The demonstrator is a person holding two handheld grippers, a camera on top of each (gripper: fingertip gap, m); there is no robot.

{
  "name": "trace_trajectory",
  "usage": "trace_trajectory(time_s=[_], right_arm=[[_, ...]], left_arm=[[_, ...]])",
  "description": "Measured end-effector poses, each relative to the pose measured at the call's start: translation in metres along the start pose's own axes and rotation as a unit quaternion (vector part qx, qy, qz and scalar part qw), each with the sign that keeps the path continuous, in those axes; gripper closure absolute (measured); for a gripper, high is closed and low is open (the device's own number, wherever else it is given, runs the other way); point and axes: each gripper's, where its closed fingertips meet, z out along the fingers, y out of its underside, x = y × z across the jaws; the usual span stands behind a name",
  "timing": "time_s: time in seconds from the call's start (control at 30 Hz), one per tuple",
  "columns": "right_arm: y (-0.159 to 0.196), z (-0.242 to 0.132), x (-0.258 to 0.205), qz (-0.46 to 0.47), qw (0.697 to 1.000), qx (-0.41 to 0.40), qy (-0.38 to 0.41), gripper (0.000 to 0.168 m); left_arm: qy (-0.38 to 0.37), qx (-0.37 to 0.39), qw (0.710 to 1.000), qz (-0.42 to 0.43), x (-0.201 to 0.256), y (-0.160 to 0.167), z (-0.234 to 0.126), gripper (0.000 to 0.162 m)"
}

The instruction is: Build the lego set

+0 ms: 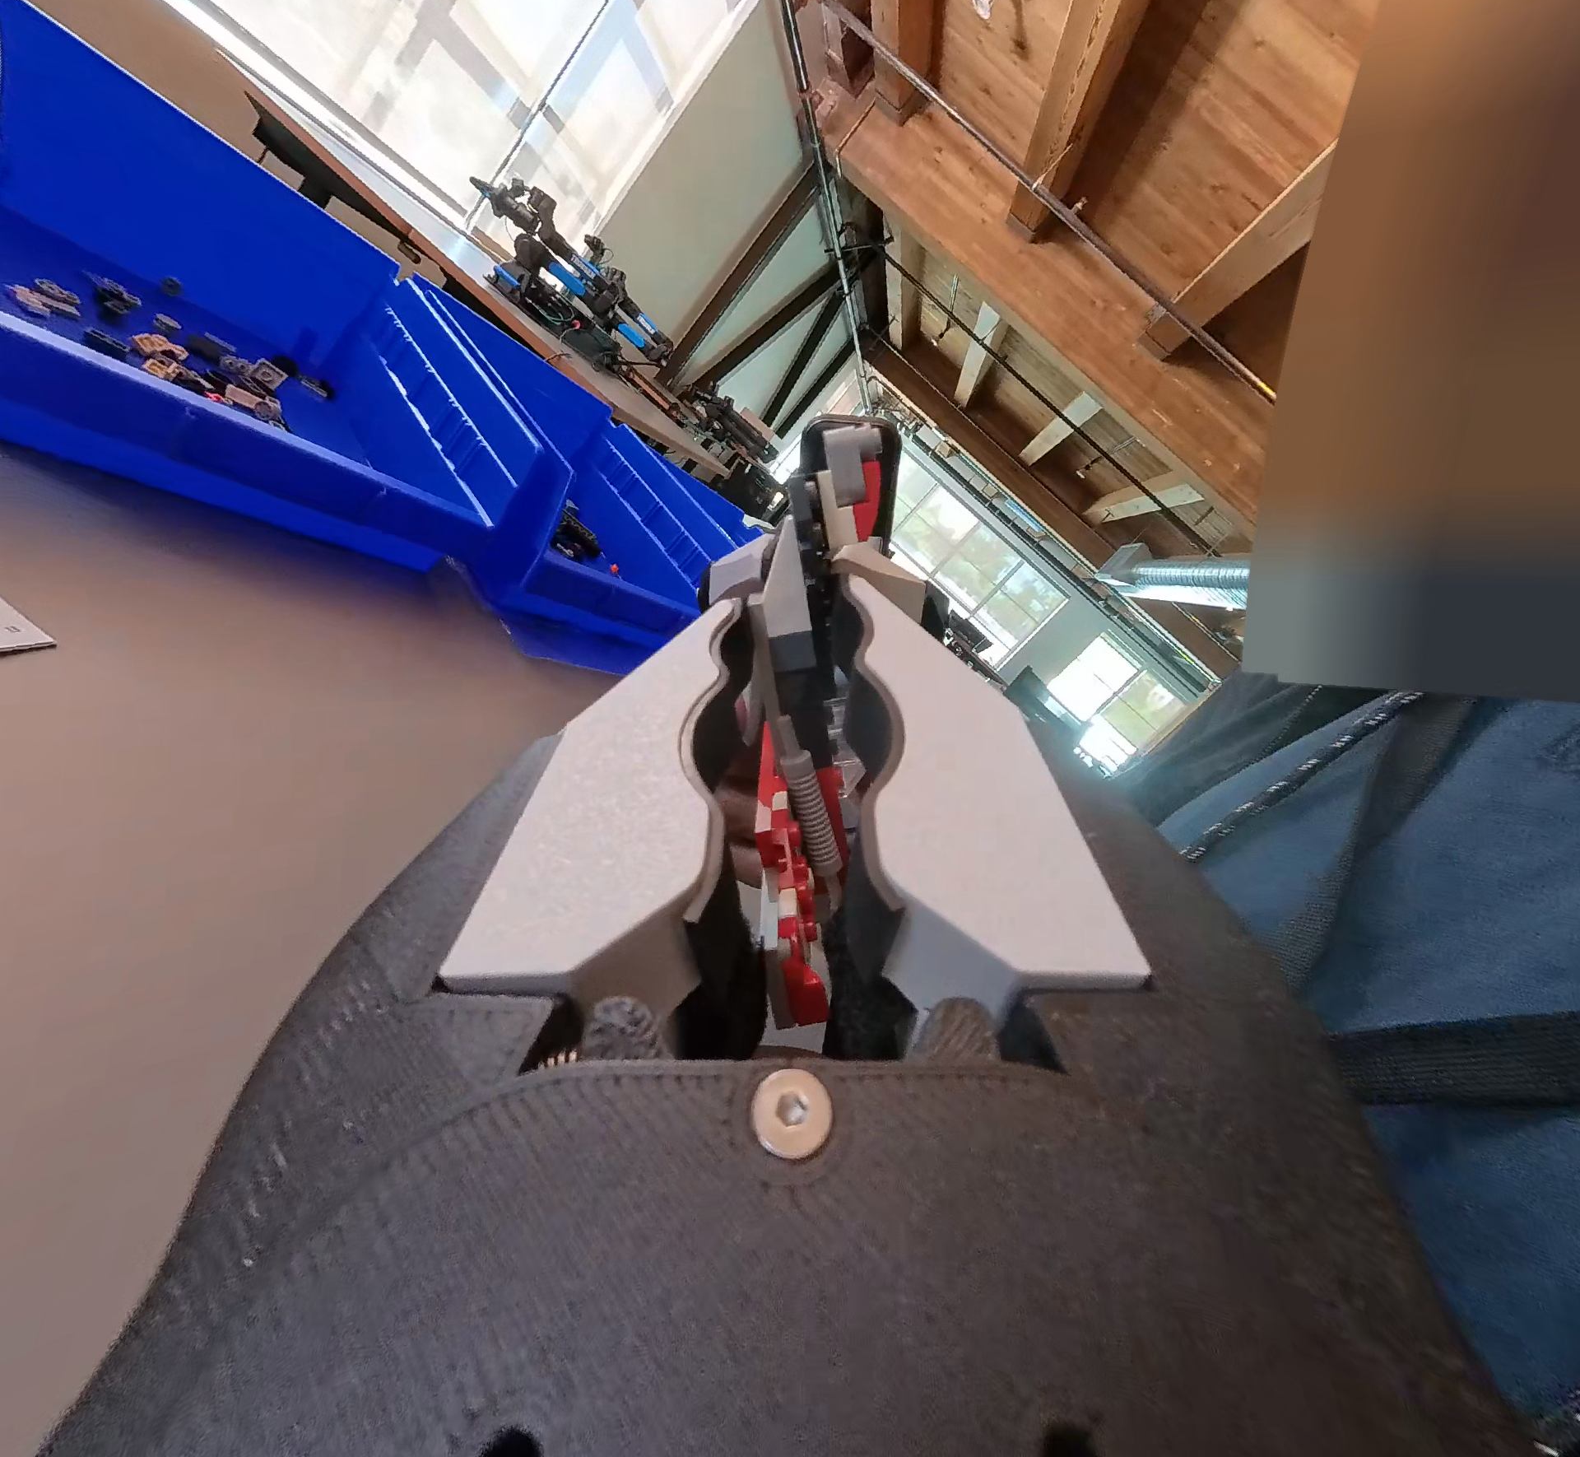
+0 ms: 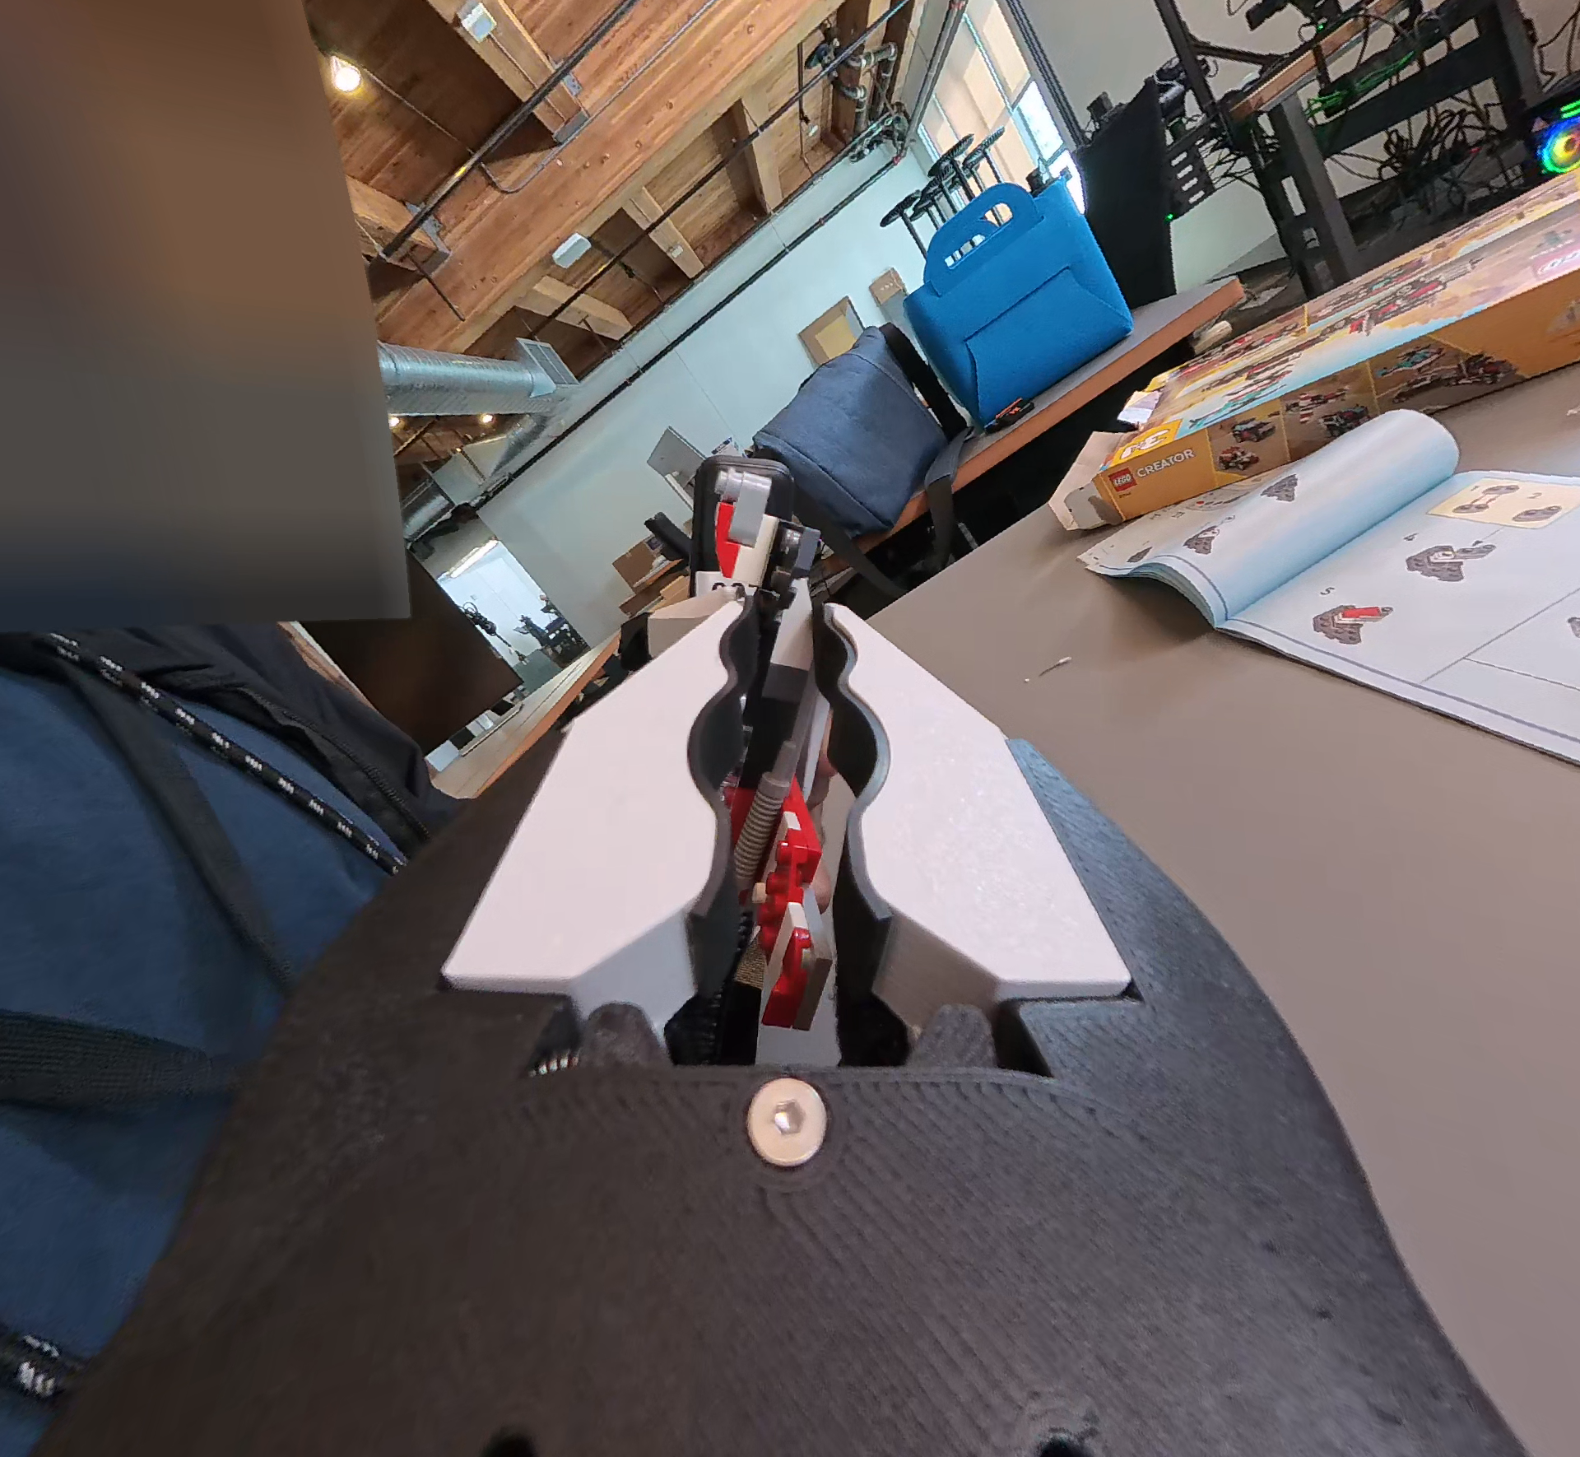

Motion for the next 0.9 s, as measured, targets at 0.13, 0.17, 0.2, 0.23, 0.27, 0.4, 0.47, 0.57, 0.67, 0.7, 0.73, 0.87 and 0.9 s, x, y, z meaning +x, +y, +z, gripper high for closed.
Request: trace_trajectory(time_s=[0.13,0.17,0.2,0.23,0.27,0.4,0.47,0.57,0.67,0.7,0.73,0.87,0.9], right_arm=[[0.001,-0.002,0.004,0.003,1.0,-0.002,0.009,0.156],[0.003,-0.003,0.008,0.005,1.0,-0.007,0.017,0.156],[0.005,-0.004,0.013,0.011,0.999,-0.014,0.027,0.156],[0.007,-0.006,0.018,0.02,0.999,-0.02,0.036,0.156],[0.01,-0.009,0.023,0.028,0.998,-0.029,0.044,0.155],[0.023,-0.024,0.039,0.04,0.994,-0.059,0.077,0.147],[0.03,-0.032,0.045,0.041,0.992,-0.071,0.094,0.147],[0.041,-0.04,0.055,0.042,0.987,-0.098,0.122,0.147],[0.053,-0.046,0.064,0.038,0.979,-0.131,0.15,0.147],[0.056,-0.048,0.066,0.036,0.977,-0.14,0.157,0.147],[0.058,-0.049,0.068,0.035,0.975,-0.146,0.163,0.147],[0.06,-0.056,0.073,0.039,0.973,-0.146,0.173,0.147],[0.06,-0.058,0.074,0.041,0.973,-0.146,0.174,0.147]], left_arm=[[-0.004,-0.004,1.0,-0.012,-0.003,0.002,0.001,0.144],[-0.009,-0.008,1.0,-0.019,-0.006,0.003,0.002,0.144],[-0.017,-0.014,0.999,-0.026,-0.011,0.004,0.002,0.144],[-0.025,-0.019,0.999,-0.033,-0.016,0.006,0.002,0.145],[-0.032,-0.024,0.998,-0.041,-0.021,0.008,0.002,0.145],[-0.086,-0.049,0.991,-0.087,-0.055,0.017,-0.005,0.145],[-0.112,-0.083,0.983,-0.119,-0.073,0.028,-0.009,0.145],[-0.121,-0.126,0.97,-0.171,-0.09,0.044,-0.01,0.145],[-0.12,-0.162,0.954,-0.221,-0.099,0.06,-0.009,0.143],[-0.12,-0.173,0.95,-0.231,-0.101,0.064,-0.008,0.143],[-0.124,-0.183,0.946,-0.235,-0.103,0.068,-0.007,0.143],[-0.132,-0.215,0.938,-0.238,-0.11,0.076,-0.003,0.143],[-0.133,-0.219,0.937,-0.239,-0.111,0.076,-0.003,0.143]])
